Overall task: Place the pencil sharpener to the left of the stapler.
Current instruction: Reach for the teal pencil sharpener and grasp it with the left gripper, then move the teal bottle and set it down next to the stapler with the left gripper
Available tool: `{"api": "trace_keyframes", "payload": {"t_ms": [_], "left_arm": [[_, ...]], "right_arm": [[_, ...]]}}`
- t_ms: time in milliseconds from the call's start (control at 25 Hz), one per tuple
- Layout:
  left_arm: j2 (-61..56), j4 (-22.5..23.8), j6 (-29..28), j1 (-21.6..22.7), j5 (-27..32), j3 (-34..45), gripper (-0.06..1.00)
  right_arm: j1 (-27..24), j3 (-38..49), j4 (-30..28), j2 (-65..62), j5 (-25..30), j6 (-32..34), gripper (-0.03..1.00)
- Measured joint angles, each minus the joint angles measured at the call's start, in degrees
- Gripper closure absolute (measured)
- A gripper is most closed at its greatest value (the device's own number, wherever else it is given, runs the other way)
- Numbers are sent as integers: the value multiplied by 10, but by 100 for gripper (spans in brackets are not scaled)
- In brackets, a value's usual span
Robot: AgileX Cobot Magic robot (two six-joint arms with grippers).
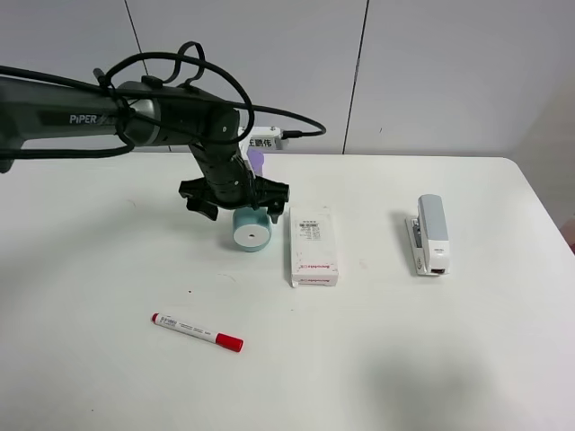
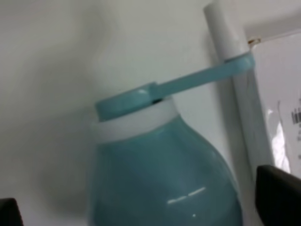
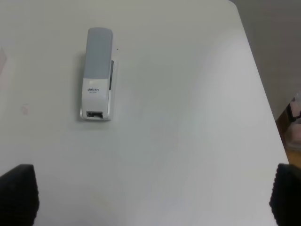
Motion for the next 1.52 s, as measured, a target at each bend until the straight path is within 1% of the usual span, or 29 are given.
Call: {"api": "trace_keyframes", "payload": {"t_ms": [160,360,520,560,600,680,720,1000,1160,1280,1360,1440,1520], "left_arm": [[15,-11,0,0,-14,0,-5],[28,-13,0,0,-21,0,-5],[28,-13,11,0,-25,0,-4],[28,-13,14,0,-25,0,-1],[28,-13,18,0,-25,0,5],[28,-15,30,0,-26,0,24],[28,-15,35,0,-25,0,28],[18,-9,45,0,-16,0,27],[-40,13,63,-6,20,-9,27],[-89,18,93,-26,51,-37,27],[-106,15,131,-48,59,-66,27],[-109,11,189,-69,61,-94,27],[-109,6,287,-89,63,-111,27]], "right_arm": [[0,0,0,0,0,0,-2],[0,0,0,0,0,0,-2],[0,0,0,0,0,0,-2],[0,0,0,0,0,0,-2],[0,0,0,0,0,0,-2],[0,0,0,0,0,0,-2],[0,0,0,0,0,0,-2],[0,0,0,0,0,0,-2],[0,0,0,0,0,0,-2],[0,0,0,0,0,0,-2],[0,0,0,0,0,0,-2],[0,0,0,0,0,0,-2],[0,0,0,0,0,0,-2]]}}
